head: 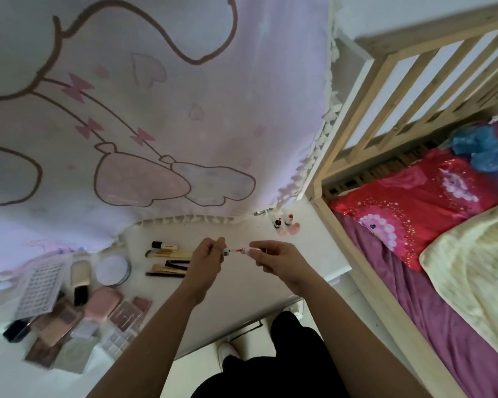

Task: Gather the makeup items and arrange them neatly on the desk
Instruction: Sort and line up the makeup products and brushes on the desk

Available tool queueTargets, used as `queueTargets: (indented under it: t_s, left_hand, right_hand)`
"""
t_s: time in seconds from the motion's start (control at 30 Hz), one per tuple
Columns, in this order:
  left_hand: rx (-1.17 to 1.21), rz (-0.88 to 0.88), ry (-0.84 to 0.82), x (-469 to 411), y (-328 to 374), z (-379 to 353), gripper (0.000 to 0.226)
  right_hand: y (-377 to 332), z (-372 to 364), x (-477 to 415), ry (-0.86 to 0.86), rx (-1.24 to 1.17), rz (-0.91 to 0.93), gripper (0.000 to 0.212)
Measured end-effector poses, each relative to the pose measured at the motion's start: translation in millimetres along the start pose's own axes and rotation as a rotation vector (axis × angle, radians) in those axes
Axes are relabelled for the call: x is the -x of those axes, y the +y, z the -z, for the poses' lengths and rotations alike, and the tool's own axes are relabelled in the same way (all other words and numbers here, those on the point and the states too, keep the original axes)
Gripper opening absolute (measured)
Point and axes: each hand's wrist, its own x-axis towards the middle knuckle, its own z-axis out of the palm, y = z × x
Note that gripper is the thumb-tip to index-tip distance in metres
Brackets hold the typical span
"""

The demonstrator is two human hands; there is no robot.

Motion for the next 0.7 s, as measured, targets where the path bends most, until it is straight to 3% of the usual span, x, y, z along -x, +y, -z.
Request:
queueTargets:
  t_s: [0.17, 0.37, 0.53, 0.7]
  left_hand:
    - [0.084, 0.048, -0.038, -15.9, -4.7, -20.2, 0.029]
    - [0.295, 0.258, -0.155, -34.3, -21.4, -53.9, 0.02]
    - [0.33, 0.32, -0.208, -39.0, -35.0, -81.7, 0.013]
    - [0.104, 0.256, -0.078, -48.0, -45.6, -112.1, 0.016]
  right_hand:
    - [11.6, 42.7, -2.9, 0.103, -0.14, -0.037, 0.043]
    - [24.5, 82.2, -13.1, 0.181, -0.432, -0.156, 0.028]
    - [43.7, 110.2, -21.2, 0.291, -0.277, -0.225, 0.039]
    - [60.6, 131.6, -37.5, 0.336, -0.186, -0.179, 0.04]
